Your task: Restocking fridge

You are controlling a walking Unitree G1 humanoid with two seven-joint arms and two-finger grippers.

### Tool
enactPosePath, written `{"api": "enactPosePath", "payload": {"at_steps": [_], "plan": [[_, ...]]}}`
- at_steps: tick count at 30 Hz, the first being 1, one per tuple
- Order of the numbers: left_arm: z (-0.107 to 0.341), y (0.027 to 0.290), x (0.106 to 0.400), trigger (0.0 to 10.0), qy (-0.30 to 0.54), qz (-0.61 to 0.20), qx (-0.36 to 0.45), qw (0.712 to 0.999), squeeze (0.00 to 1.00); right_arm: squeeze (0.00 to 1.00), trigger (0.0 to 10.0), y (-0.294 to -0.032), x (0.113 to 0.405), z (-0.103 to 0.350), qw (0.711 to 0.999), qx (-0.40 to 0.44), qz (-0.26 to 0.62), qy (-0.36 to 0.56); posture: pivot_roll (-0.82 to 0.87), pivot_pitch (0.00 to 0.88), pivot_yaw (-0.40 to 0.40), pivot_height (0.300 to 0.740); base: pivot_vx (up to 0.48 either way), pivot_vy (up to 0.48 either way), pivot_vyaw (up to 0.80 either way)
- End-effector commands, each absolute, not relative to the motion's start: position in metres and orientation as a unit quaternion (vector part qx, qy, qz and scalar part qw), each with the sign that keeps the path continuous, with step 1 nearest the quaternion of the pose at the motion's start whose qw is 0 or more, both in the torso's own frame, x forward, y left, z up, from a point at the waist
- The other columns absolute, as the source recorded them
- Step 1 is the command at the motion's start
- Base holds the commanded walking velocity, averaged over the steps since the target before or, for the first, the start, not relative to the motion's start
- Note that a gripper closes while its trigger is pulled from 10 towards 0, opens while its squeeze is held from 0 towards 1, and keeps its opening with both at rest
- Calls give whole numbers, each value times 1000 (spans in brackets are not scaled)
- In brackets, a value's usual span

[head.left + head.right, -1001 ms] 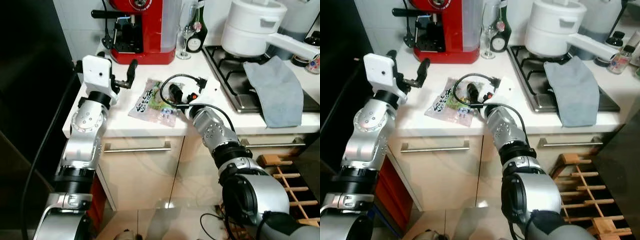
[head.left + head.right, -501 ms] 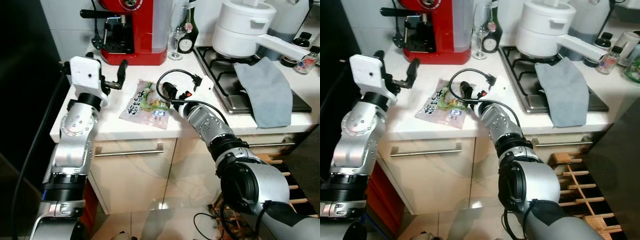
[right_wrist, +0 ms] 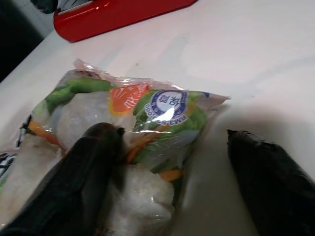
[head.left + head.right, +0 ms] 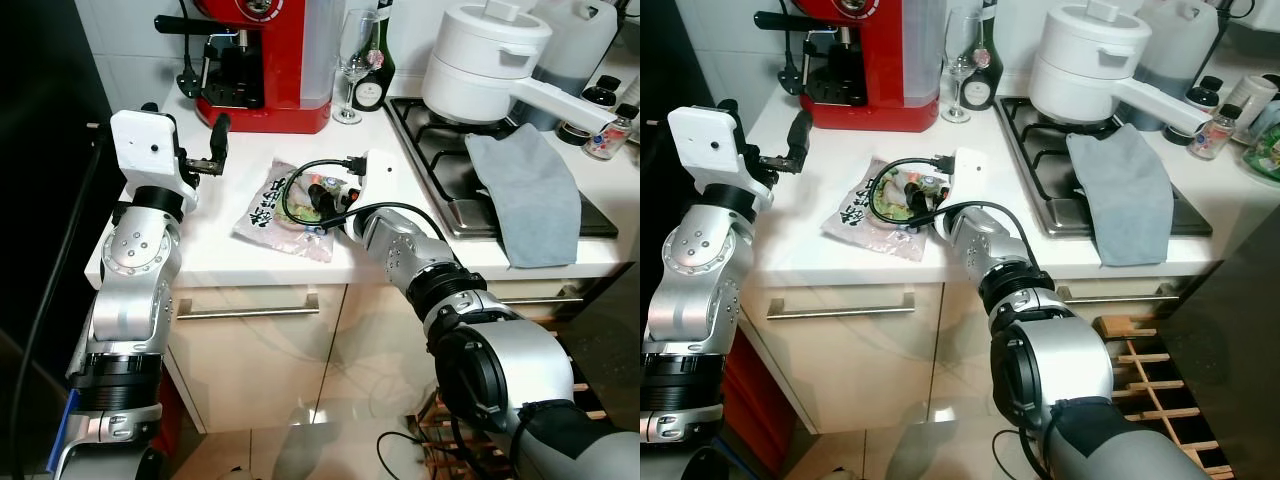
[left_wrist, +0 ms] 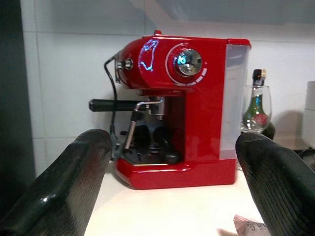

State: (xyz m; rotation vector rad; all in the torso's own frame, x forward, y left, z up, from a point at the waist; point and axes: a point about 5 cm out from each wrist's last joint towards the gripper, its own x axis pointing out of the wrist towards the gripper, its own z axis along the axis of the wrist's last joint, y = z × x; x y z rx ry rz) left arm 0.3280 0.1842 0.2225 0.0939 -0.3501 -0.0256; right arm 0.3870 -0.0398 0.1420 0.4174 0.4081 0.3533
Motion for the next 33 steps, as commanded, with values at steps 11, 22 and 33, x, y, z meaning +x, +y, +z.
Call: {"api": "enactPosePath", "payload": {"at_steps": [11, 22, 33], "plan": [[221, 177, 329, 10000, -167, -26, 42, 985, 0, 0, 0, -23, 376, 130, 893, 322, 184, 253, 126, 0, -74, 740, 0, 0, 0], [219, 166, 334, 10000, -168, -34, 28, 985, 0, 0, 0, -32, 391, 166, 923, 282, 216, 148, 85, 0, -78, 740, 0, 0, 0], [211, 162, 342, 10000, -138, -57, 47, 988, 0, 0, 0, -85, 399, 197, 992, 37, 104, -53, 53, 0, -32, 740, 0, 0, 0]]}}
